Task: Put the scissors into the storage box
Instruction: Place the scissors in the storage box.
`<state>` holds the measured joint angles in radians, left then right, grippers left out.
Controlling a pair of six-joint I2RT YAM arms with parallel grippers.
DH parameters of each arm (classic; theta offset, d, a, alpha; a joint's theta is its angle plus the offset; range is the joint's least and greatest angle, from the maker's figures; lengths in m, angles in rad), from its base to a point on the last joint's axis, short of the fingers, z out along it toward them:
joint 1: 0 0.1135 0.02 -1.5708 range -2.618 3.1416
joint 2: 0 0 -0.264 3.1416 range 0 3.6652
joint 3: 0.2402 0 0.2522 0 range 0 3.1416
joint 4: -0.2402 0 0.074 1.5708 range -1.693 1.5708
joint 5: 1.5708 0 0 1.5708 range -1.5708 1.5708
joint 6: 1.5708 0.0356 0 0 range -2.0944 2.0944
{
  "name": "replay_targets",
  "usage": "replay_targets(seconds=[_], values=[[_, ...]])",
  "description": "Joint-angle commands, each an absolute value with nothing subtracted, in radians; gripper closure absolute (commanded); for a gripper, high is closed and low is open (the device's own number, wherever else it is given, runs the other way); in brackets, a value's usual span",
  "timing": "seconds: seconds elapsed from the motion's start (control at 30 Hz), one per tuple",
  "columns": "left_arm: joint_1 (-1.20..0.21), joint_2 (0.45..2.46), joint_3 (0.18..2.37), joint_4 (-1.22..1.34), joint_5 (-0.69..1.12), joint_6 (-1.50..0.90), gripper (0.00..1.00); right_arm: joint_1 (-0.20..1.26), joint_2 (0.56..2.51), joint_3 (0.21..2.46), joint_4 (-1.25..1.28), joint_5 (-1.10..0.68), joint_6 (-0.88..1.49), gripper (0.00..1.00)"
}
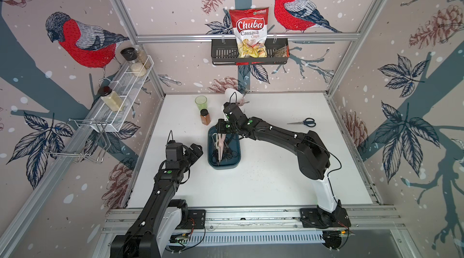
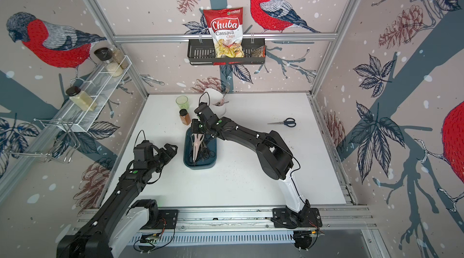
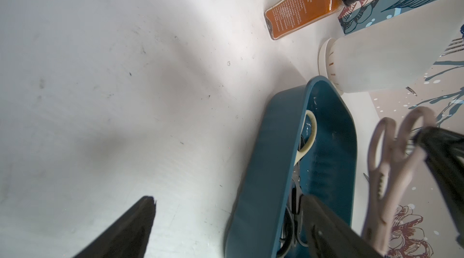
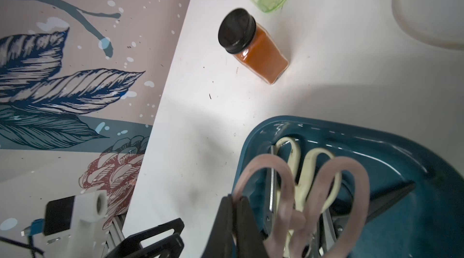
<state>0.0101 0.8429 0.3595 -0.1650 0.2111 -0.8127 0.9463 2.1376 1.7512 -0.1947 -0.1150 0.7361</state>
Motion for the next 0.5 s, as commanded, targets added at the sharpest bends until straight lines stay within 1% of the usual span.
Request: replay_targets(seconds=[0.0, 0.43, 0.47], values=[[0.019, 0.829, 0.359, -0.156, 0.227, -0.809, 0.05, 0.953, 2.164, 1.748, -0.175, -0.105, 0.748, 1.00], [0.020, 0.799, 0.365, -0.178, 0.237, -0.804, 0.05, 0.935, 2.242, 1.721, -0.164, -0.126, 0.755, 1.00], [0.020, 0.799, 0.368, -0.177, 0.241, -0.804, 0.05, 0.935, 2.243, 1.722, -0.169, -0.122, 0.753, 0.96]])
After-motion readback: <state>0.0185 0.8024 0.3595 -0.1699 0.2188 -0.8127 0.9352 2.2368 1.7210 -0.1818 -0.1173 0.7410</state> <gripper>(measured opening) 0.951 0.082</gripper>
